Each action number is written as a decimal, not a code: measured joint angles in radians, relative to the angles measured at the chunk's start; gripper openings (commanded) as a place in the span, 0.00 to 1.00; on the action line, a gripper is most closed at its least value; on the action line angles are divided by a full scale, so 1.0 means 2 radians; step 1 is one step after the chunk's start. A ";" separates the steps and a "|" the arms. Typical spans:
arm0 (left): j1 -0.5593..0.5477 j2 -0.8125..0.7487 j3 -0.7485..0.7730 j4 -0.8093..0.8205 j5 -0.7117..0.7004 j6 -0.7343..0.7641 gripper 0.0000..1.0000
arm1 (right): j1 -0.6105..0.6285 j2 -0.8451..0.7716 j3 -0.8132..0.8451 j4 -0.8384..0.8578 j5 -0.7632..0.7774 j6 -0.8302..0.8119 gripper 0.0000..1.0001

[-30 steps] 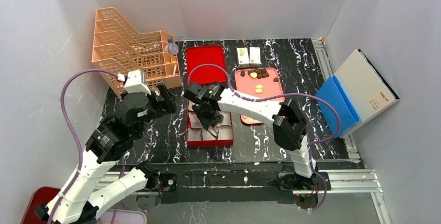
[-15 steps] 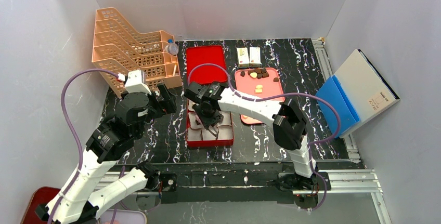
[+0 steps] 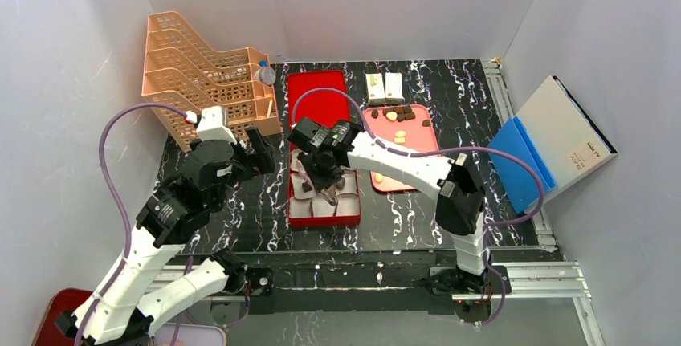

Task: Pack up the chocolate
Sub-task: Pick up the fake chocolate from the plate.

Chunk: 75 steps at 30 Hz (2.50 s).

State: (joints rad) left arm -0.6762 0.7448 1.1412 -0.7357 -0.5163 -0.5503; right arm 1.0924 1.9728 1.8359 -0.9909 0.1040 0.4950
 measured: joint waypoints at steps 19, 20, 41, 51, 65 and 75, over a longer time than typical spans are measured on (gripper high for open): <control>0.000 0.010 -0.006 0.002 0.014 -0.010 0.98 | -0.062 -0.147 -0.073 -0.007 0.088 0.023 0.31; 0.000 0.012 -0.008 0.005 0.015 -0.010 0.98 | -0.071 -0.156 -0.080 -0.011 0.093 0.025 0.31; 0.000 0.039 -0.044 0.051 0.043 -0.011 0.98 | -0.242 -0.215 -0.239 0.013 0.096 0.011 0.39; 0.000 0.039 -0.049 0.054 0.044 -0.011 0.98 | -0.265 -0.167 -0.264 0.045 0.073 -0.001 0.40; 0.000 0.040 -0.052 0.054 0.044 -0.011 0.98 | -0.283 -0.119 -0.268 0.076 0.064 -0.012 0.42; 0.000 0.042 -0.054 0.058 0.044 -0.013 0.98 | -0.292 -0.092 -0.268 0.094 0.062 -0.029 0.43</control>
State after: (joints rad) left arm -0.6762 0.8295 1.0325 -0.6197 -0.4290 -0.5758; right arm 0.5087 1.7897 1.2999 -0.8036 0.2276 0.4362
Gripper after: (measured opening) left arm 0.983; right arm 0.427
